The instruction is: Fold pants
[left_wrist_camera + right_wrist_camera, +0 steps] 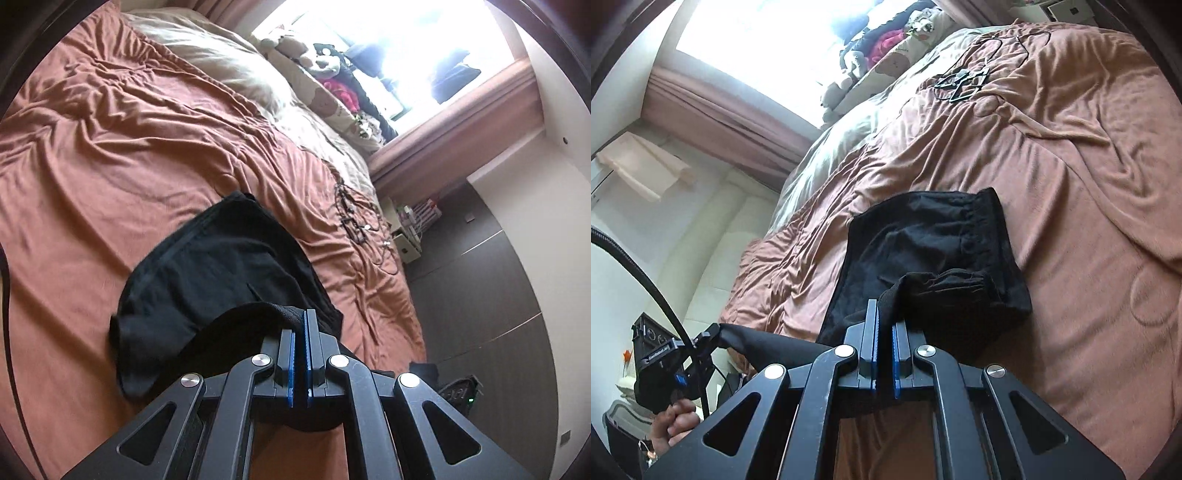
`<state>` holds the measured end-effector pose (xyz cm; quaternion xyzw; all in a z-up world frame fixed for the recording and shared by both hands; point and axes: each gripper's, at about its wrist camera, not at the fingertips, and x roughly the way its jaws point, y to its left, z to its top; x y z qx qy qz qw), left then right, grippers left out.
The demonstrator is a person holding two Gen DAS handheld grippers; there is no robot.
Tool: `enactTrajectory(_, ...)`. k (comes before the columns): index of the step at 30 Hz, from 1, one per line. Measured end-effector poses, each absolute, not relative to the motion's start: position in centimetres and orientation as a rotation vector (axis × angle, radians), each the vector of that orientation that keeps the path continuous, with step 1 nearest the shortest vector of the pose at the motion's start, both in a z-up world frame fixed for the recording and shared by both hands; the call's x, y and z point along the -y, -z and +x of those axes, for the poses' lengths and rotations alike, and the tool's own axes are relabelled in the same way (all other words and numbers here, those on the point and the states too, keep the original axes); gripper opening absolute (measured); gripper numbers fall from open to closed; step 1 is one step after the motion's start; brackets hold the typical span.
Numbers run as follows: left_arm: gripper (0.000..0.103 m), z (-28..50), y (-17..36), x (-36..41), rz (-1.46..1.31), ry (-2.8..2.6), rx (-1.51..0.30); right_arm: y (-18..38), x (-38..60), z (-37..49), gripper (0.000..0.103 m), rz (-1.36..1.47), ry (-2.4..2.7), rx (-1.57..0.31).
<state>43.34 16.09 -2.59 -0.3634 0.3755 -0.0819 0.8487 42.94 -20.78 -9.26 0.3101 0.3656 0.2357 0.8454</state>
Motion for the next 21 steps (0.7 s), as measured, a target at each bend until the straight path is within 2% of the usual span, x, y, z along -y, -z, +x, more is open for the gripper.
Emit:
enactTrajectory(14,0.004,54.8,8.3,-18.3,-0.749,0.149,-0.903,10.5,18.0,51.2,0.003,0.619,-0.43,-0.826)
enactTrajectory(16,0.004,56.4,8.8,-18.4,-0.727,0.137,-0.922,10.7,17.6,52.2,0.007,0.599,-0.421,-0.839)
enactTrajectory(17,0.005,56.9,9.0,-18.5,-0.712,0.12,-0.932,10.7,17.3,52.7,0.015,0.586,-0.411,-0.851)
enactTrajectory(18,0.01,57.6,9.2,-18.6,-0.695,0.099,-0.944,10.7,17.2,52.9,0.022,0.581,-0.413,-0.858)
enactTrajectory(19,0.026,58.1,9.4,-18.9,-0.681,0.082,-0.951,10.6,17.1,53.3,0.046,0.577,-0.417,-0.863)
enactTrajectory(20,0.037,58.5,9.5,-19.1,-0.671,0.078,-0.95,10.3,17.1,53.4,0.068,0.573,-0.419,-0.858)
enactTrajectory(21,0.054,58.7,9.6,-19.3,-0.658,0.072,-0.944,10.0,17.3,53.3,0.073,0.573,-0.42,-0.841)
